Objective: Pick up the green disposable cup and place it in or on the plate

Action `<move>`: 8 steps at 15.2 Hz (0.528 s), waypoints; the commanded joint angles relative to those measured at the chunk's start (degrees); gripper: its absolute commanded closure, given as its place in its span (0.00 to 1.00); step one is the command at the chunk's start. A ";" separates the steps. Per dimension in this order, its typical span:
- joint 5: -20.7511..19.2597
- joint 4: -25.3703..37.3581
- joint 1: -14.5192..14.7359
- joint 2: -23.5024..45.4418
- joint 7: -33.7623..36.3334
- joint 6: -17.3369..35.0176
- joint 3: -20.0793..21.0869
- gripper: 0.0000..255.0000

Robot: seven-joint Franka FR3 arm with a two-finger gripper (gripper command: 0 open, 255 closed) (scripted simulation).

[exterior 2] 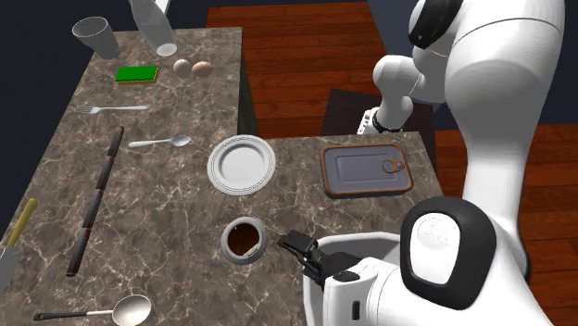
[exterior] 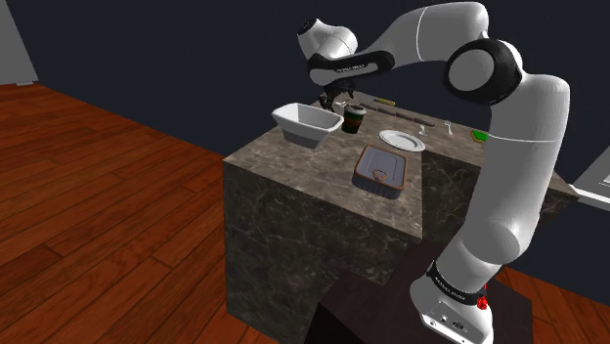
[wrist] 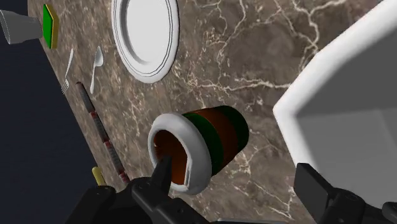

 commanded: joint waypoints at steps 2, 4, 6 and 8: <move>-3.48 8.41 0.22 6.64 0.46 -2.02 -1.61 0.00; -4.87 13.21 0.34 10.14 0.19 -3.14 -2.54 0.00; -4.98 11.96 -0.25 9.96 0.46 -1.83 -2.76 0.00; -5.12 10.80 -0.86 9.85 0.72 -0.55 -2.96 0.00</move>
